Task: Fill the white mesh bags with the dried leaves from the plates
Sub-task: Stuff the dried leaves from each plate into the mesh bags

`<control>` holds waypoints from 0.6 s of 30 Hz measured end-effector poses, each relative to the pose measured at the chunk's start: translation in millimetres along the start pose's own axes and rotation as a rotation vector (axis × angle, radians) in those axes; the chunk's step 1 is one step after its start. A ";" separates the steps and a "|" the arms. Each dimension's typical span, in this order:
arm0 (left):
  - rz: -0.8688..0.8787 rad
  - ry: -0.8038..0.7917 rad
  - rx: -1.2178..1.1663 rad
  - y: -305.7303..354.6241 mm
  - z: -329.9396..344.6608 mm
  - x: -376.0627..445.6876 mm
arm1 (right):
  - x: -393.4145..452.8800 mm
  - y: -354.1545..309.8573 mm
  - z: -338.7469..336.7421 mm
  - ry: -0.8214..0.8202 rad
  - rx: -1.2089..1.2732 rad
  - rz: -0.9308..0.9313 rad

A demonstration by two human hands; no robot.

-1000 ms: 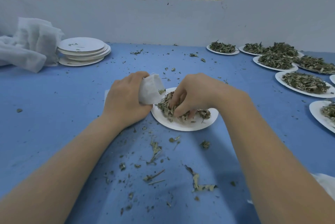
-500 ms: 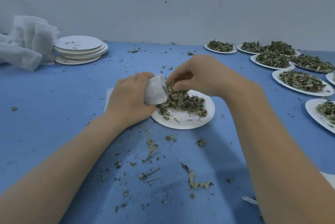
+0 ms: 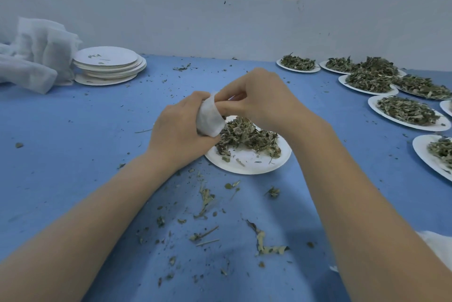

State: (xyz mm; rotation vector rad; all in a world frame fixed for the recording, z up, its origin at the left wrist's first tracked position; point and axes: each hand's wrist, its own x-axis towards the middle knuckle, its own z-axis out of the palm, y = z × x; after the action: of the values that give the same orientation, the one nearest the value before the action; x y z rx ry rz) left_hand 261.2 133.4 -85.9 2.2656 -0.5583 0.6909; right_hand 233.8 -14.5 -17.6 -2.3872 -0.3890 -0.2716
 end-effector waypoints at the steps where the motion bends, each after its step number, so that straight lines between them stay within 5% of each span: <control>1: -0.012 0.007 -0.008 -0.9 0.0 0.2 | -1.2 0.0 -1.9 -0.052 0.019 -0.002; 5: -0.027 0.010 -0.024 -4.1 -1.5 1.2 | -8.0 -1.3 -12.7 -0.224 0.127 -0.010; 11: 0.010 -0.020 0.013 -3.4 -0.8 0.8 | -1.8 1.4 -3.0 0.034 0.119 0.001; 18: 0.014 -0.058 -0.041 2.7 -4.5 1.2 | 2.4 7.5 15.0 0.125 -0.068 0.091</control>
State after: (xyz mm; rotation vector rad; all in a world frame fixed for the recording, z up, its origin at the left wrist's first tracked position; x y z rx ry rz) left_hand 259.2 134.6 -81.0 2.2518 -0.6112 0.6164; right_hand 240.0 -9.4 -32.5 -2.4311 -0.2153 -0.3953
